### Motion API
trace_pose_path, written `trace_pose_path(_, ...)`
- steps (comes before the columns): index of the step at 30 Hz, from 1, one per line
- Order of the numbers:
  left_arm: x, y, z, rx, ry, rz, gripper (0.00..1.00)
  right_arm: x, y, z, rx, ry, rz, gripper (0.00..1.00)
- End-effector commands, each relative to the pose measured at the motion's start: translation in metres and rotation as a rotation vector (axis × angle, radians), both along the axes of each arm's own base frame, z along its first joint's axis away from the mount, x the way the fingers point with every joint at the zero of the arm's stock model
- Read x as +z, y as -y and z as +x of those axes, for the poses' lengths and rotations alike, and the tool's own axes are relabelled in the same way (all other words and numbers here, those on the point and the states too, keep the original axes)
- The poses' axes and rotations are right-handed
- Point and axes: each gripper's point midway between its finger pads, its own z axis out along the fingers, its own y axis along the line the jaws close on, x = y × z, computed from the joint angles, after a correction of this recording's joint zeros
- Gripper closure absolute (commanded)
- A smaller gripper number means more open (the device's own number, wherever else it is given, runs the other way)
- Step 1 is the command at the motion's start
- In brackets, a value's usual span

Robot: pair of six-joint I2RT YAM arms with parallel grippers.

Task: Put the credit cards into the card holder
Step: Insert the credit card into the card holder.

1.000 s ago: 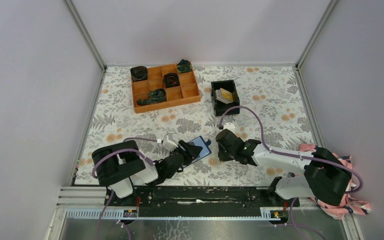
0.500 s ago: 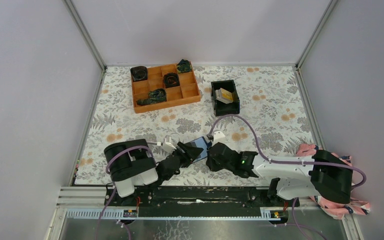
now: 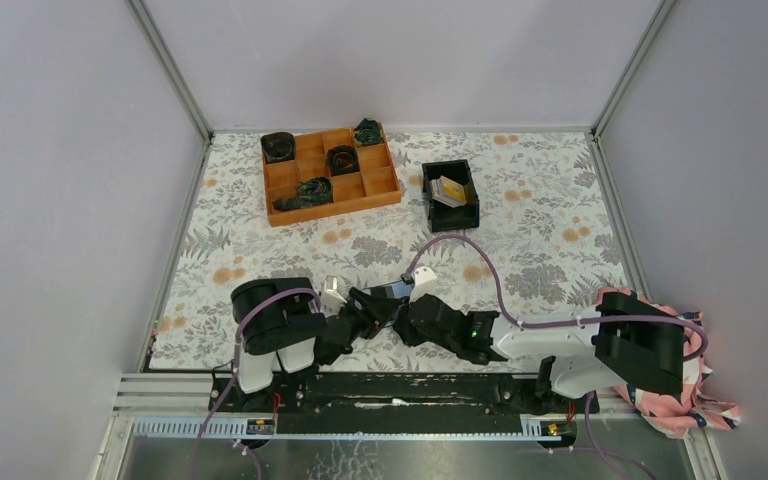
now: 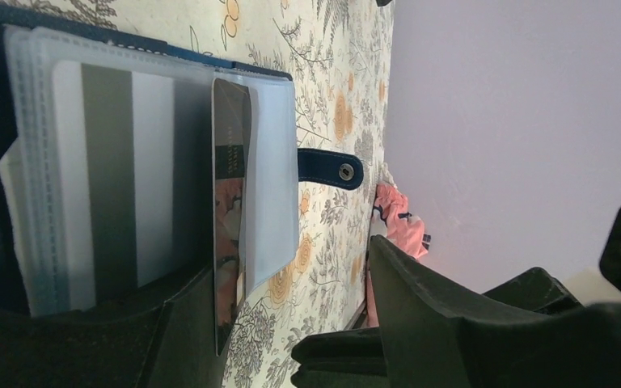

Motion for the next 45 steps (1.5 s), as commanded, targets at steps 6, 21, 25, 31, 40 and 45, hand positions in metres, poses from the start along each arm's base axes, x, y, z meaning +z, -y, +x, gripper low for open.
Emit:
trace_pose_path(6,-0.068,-0.045,-0.026,-0.02,-0.126,0.248,0.33,0.025,0.011,0.015,-0.105,0.098,0.043,0.8)
trace_pose_path(21,-0.069,-0.046,-0.028,-0.027,-0.126,0.247,0.35,0.086,0.003,0.062,-0.122,0.179,0.022,0.82)
trace_pose_path(25,-0.068,-0.046,-0.029,-0.032,-0.123,0.247,0.36,0.093,-0.026,0.077,-0.063,0.131,0.001,0.82)
trace_pose_path(31,-0.067,-0.045,-0.028,-0.043,-0.117,0.25,0.36,0.08,-0.055,0.081,0.006,0.004,-0.073,0.82)
trace_pose_path(40,-0.069,-0.042,-0.03,-0.064,-0.113,0.263,0.37,0.044,-0.07,0.063,0.095,-0.166,-0.167,0.83)
trace_pose_path(45,-0.069,-0.041,-0.03,-0.071,-0.108,0.271,0.37,0.032,-0.073,0.055,0.116,-0.22,-0.18,0.83)
